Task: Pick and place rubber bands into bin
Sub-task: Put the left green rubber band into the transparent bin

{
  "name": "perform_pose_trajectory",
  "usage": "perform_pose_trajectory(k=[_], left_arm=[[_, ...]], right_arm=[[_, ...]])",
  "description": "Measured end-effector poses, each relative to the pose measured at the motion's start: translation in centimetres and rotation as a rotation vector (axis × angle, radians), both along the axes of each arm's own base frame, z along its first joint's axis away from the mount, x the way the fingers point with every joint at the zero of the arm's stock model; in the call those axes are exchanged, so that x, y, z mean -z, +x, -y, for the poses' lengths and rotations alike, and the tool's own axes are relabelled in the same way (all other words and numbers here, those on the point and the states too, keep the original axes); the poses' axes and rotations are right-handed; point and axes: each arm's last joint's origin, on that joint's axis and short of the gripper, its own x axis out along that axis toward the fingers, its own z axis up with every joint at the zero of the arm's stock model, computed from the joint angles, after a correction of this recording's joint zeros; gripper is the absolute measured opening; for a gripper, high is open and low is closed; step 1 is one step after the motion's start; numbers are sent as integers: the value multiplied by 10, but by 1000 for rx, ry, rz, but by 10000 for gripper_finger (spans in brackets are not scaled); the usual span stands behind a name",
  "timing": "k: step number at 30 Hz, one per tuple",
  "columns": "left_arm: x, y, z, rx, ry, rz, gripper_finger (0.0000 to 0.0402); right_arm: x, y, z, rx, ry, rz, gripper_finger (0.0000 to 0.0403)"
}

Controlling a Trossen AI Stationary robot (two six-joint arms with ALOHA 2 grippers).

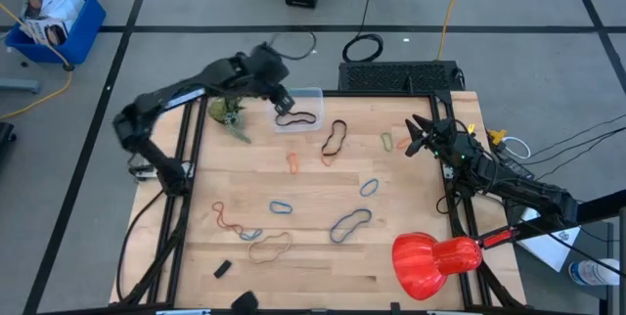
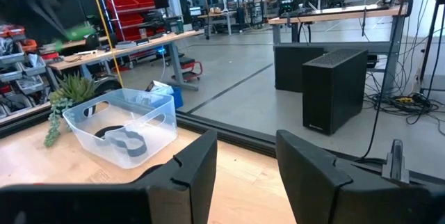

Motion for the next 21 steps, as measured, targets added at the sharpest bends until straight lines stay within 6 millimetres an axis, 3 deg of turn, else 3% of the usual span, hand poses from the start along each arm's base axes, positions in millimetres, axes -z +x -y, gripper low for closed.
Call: perform_pose_trajectory(k=[7, 12, 17, 21], left_arm=[[80, 35, -26, -5, -112, -169, 1], [125, 51, -36, -8, -152, -233, 1], [149, 56, -40, -9, -179, -272, 2], [149, 57, -41, -7, -172, -264, 2]], right_arm=[[0, 0, 0, 0, 0, 0, 141], [0, 0, 0, 0, 0, 0, 141], [0, 0, 0, -1, 0, 0, 141], [0, 0, 0, -1, 0, 0, 141]])
